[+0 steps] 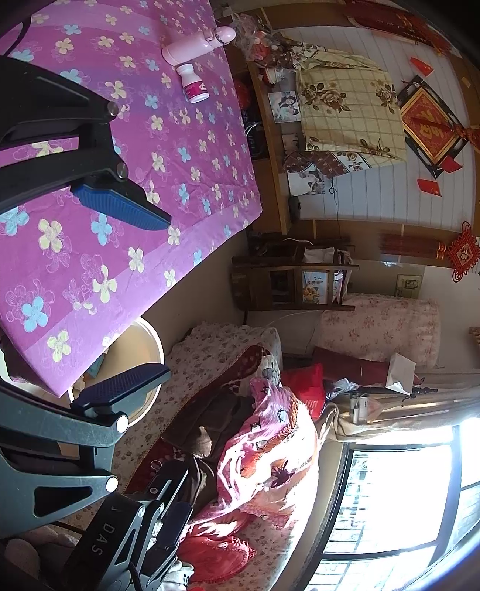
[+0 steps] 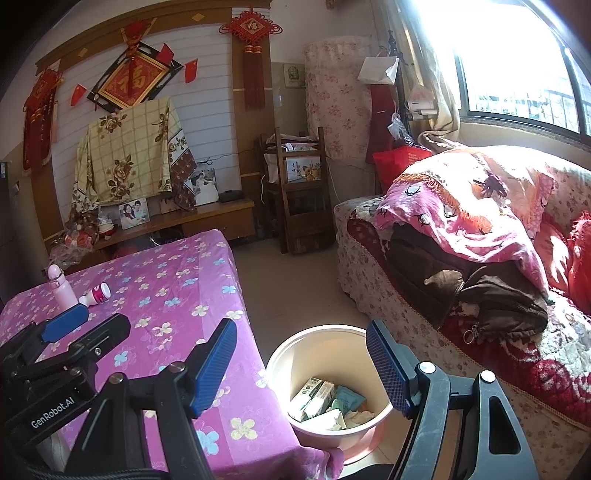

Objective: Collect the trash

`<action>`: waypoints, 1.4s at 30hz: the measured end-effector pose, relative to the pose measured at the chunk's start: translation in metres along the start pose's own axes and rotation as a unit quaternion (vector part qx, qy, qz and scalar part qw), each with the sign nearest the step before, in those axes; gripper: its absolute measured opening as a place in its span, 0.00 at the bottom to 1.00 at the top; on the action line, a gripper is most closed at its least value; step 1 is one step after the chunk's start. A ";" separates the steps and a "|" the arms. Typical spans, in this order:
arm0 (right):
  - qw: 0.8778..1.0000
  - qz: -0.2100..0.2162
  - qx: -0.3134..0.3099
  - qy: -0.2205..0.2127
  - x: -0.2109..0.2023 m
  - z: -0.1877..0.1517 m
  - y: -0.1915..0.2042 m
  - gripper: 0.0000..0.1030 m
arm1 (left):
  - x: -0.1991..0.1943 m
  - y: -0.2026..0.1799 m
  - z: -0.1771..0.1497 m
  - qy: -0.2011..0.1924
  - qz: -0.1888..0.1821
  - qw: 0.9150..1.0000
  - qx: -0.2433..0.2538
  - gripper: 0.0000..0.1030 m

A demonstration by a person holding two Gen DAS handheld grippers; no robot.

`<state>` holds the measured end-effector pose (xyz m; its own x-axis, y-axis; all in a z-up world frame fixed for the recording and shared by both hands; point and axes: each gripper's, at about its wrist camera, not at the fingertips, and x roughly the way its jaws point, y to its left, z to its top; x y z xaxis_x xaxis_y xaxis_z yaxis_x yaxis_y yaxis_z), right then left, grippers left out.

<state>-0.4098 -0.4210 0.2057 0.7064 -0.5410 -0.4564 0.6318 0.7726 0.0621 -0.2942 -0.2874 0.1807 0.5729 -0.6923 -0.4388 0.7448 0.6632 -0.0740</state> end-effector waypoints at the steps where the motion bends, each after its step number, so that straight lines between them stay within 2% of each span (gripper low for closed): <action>1: 1.000 0.000 0.000 0.001 0.000 0.000 0.000 0.74 | 0.000 0.000 0.000 0.000 0.000 1.000 0.000 0.73; 20: 1.000 0.003 -0.002 0.004 0.003 0.000 0.003 0.74 | 0.000 0.006 -0.001 0.000 0.009 1.000 -0.001 0.73; 42: 1.000 0.003 -0.002 0.010 0.009 -0.003 0.000 0.74 | 0.005 0.002 -0.004 0.011 0.001 1.000 0.006 0.73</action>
<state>-0.4042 -0.4248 0.1992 0.7032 -0.5301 -0.4737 0.6267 0.7768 0.0610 -0.2913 -0.2883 0.1745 0.5670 -0.6839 -0.4590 0.7472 0.6616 -0.0627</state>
